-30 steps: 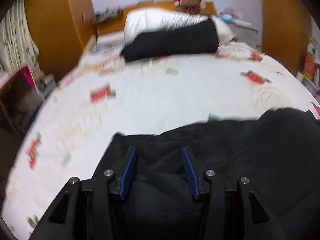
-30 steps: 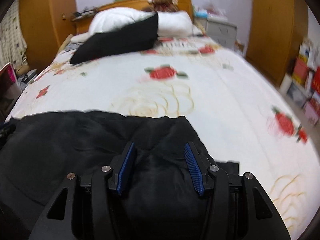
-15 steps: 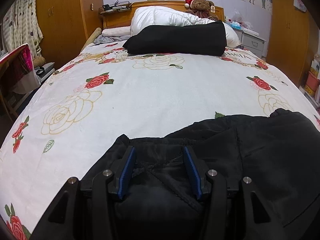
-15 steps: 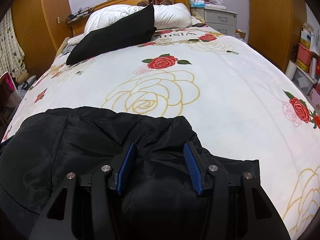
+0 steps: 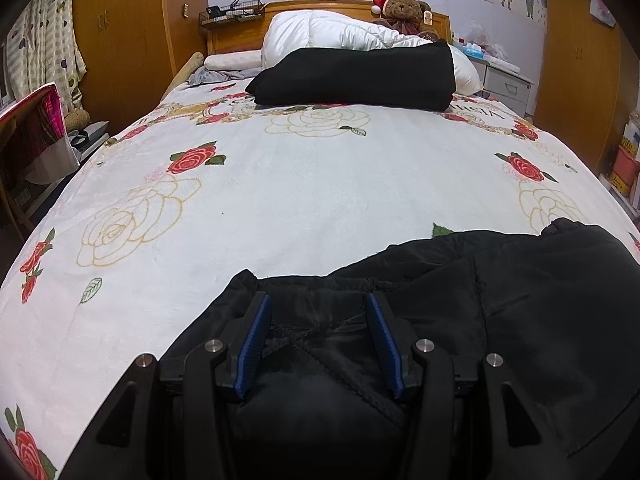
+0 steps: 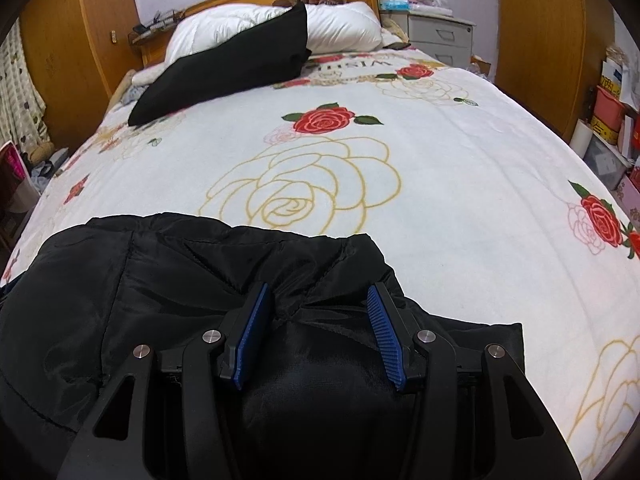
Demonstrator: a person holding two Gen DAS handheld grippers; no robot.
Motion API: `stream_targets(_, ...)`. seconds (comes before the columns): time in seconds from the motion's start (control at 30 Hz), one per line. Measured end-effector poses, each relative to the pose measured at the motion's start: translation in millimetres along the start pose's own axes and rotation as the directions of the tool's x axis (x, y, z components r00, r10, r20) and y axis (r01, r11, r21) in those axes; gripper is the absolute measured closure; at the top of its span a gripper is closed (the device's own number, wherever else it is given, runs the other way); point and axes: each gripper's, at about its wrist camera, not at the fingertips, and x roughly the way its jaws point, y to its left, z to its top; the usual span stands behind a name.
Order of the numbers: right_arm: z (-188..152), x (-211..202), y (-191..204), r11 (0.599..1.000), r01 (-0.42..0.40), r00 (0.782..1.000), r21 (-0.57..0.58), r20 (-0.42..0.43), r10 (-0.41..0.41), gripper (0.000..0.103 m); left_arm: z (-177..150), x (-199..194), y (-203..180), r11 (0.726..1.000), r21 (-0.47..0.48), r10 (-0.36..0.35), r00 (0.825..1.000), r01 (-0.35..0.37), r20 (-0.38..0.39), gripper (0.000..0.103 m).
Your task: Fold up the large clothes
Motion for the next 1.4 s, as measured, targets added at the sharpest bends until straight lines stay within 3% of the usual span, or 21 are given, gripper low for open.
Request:
stream_targets(0.13,11.0,-28.3,14.6,0.998,0.044,0.999,-0.046,-0.016,-0.045,0.052,10.5,-15.7,2.8,1.000,0.010,-0.015,0.999,0.016,-0.050,0.051)
stream_targets(0.27,12.2,-75.8,45.6,0.994,-0.061,0.996,-0.087,0.061,0.066,0.052,13.9,-57.5,22.6,0.997,-0.049,-0.068,0.998,0.067,-0.001,0.051)
stream_targets(0.33,9.6,-93.5,76.7,0.981,-0.130,0.986,-0.147,0.081,0.143,0.052,12.5,-73.3,33.5,0.997,-0.051,-0.061,0.998,0.063,0.034,0.050)
stream_targets(0.4,5.1,-95.7,105.6,0.961,-0.174,0.979,-0.213,0.070,0.193,0.052,8.2,-76.2,46.3,0.997,-0.058,-0.041,0.999,0.043,0.030,0.047)
stream_targets(0.47,0.7,-84.4,131.7,0.942,-0.202,0.976,-0.267,0.029,0.217,0.052,0.7,-62.5,55.7,0.998,-0.065,-0.024,0.999,0.022,-0.025,0.047)
stream_targets(0.57,-6.8,-46.6,146.2,0.942,-0.166,0.986,-0.291,-0.040,0.161,0.052,-12.7,-45.2,64.1,0.994,-0.101,-0.043,0.997,0.037,-0.062,0.039)
stream_targets(0.67,-6.1,-34.9,139.6,0.954,-0.172,0.985,-0.247,-0.060,0.162,0.053,-12.8,-40.8,65.2,0.991,-0.123,-0.051,0.997,0.044,-0.058,0.038)
stream_targets(0.8,-3.6,-57.5,133.9,0.953,-0.147,0.989,-0.265,-0.033,0.143,0.053,-9.0,-56.1,61.7,0.993,-0.120,-0.031,0.998,0.024,-0.058,0.040)
stream_targets(1.0,0.5,-92.0,65.9,0.985,-0.096,0.991,-0.146,0.077,0.108,0.053,-8.5,-97.7,39.2,0.995,-0.064,-0.075,0.997,0.076,0.021,0.040)
stream_targets(1.13,-2.8,-67.4,9.8,0.998,0.012,0.999,-0.058,0.045,-0.009,0.053,-11.4,-77.8,16.6,0.999,0.032,-0.024,1.000,0.023,0.008,0.040)
stream_targets(1.23,-11.6,-49.7,-12.5,1.000,-0.010,0.999,-0.010,0.035,0.010,0.053,-14.8,-61.3,18.8,0.999,-0.006,-0.032,0.999,0.032,0.007,0.036)
stream_targets(1.4,-16.1,-36.8,-12.4,1.000,-0.017,0.997,0.010,0.071,0.017,0.053,-16.4,-54.5,14.1,1.000,-0.004,-0.021,1.000,0.021,0.023,0.035)
